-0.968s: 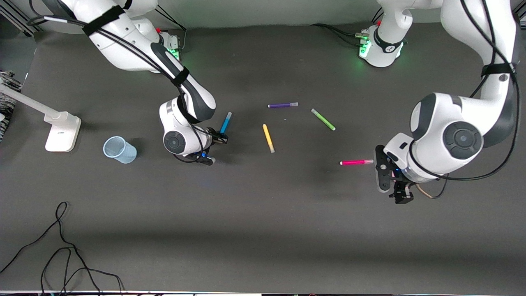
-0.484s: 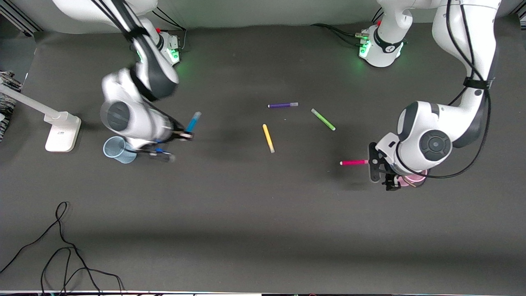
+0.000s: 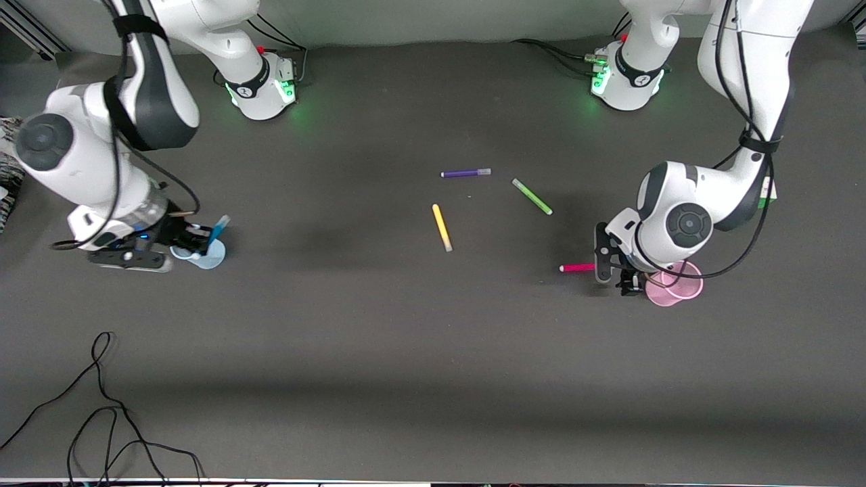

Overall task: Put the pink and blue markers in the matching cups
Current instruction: 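Carry the blue marker to the blue cup while the left gripper descends, then drop the blue marker into the blue cup while the left gripper grasps pink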

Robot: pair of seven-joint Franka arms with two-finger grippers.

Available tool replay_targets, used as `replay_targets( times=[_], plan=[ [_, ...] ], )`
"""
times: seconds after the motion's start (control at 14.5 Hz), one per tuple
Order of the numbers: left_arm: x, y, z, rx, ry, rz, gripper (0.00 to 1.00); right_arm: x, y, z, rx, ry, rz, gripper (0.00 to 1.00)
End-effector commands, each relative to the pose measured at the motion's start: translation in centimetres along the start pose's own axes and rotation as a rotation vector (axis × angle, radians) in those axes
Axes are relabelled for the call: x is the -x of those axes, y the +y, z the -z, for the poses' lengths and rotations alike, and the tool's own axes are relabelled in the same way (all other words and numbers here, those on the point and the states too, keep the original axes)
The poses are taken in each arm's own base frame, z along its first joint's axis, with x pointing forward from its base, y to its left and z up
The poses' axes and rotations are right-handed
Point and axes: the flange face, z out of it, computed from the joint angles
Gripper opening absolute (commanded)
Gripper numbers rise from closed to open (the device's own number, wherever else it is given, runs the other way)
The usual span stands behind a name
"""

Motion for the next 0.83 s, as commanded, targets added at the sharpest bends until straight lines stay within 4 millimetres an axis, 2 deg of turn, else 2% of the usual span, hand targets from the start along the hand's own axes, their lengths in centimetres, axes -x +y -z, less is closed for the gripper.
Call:
replay_targets(
  times=[0.0,0.35,0.48,0.62,0.76],
  plan=[
    [0.0,1.6,-0.1,-0.030,-0.001,-0.013,0.89,2.9,3.2,-1.1,-0.005,0.092,0.104,0.00],
    [-0.6,1.5,-1.8,-0.051,0.014,0.015,0.86,6.6,8.2,-5.4,0.020,0.165,0.146,0.00],
    [-0.8,1.5,-2.4,-0.052,0.016,0.031,0.83,7.8,9.2,-7.4,0.017,0.199,0.152,0.00],
    [-0.8,1.5,-2.6,-0.050,0.017,0.033,0.78,8.1,9.8,-9.0,0.024,0.218,0.152,0.00],
    [-0.7,1.5,-2.8,-0.047,0.017,0.033,0.72,8.1,10.4,-9.5,0.031,0.221,0.153,0.00]
  ],
)
